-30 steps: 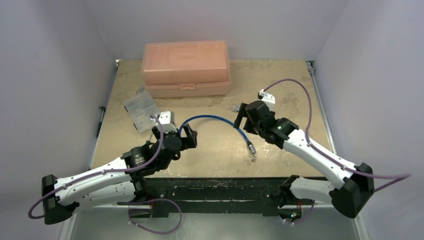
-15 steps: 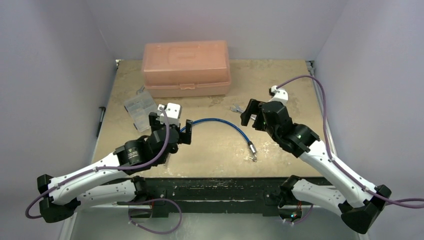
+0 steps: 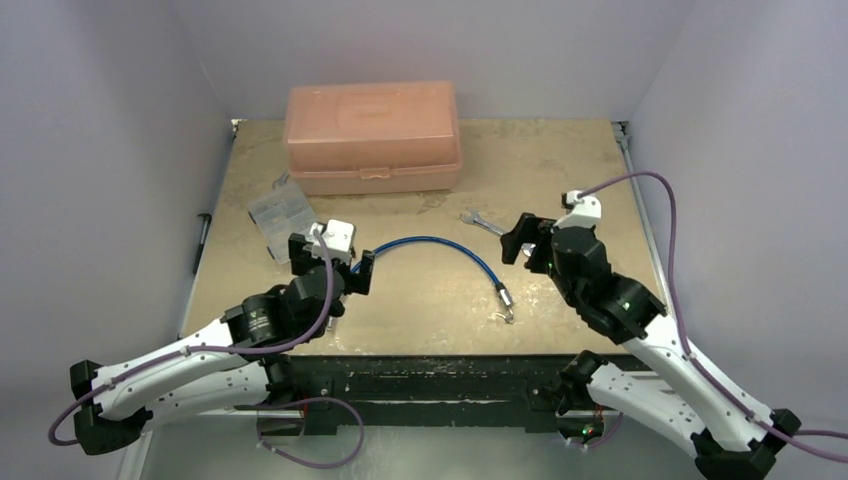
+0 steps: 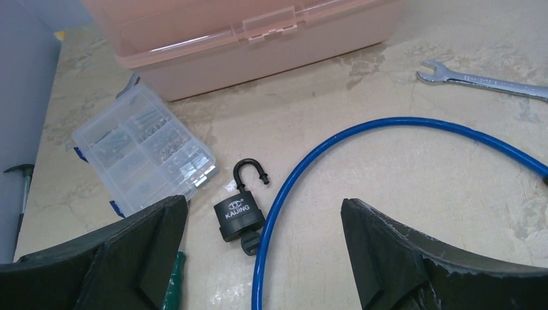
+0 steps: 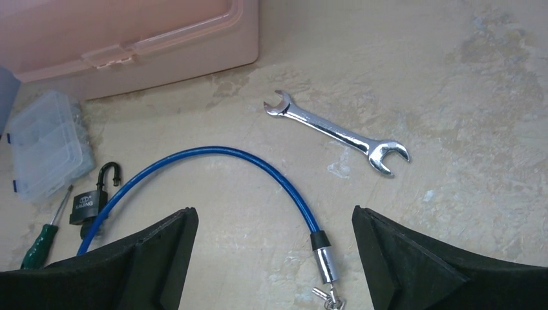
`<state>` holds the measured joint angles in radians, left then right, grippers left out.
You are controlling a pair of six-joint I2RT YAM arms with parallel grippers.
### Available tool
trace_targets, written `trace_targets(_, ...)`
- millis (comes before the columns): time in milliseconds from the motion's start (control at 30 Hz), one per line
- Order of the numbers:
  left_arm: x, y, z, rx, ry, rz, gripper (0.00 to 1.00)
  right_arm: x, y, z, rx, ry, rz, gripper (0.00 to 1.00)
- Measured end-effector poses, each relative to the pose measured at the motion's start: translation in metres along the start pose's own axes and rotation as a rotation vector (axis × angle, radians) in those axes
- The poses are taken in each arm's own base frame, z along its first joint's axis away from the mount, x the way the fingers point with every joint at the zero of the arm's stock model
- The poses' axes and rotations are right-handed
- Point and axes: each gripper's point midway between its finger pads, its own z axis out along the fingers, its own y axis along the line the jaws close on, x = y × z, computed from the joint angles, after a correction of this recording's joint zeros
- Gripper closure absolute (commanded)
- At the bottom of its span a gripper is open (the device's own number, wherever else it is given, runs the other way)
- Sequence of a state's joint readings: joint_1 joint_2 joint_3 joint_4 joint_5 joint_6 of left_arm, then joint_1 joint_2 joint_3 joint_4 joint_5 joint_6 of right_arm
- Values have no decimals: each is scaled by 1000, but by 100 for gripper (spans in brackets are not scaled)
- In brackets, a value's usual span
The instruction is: Unlock with the key
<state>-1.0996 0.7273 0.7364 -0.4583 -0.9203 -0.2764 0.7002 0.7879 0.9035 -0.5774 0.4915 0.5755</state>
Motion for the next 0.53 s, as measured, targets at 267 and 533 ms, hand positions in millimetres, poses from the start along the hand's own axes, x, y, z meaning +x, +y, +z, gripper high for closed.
trace_targets(267,-8,15,-4,-61,-38,-37,1,-1,-15,-19,-31,-78,46,1)
trace_targets(533,-3,21,-6,-80,-26,-51,1,10,-22,-18,-22,-66,41,1)
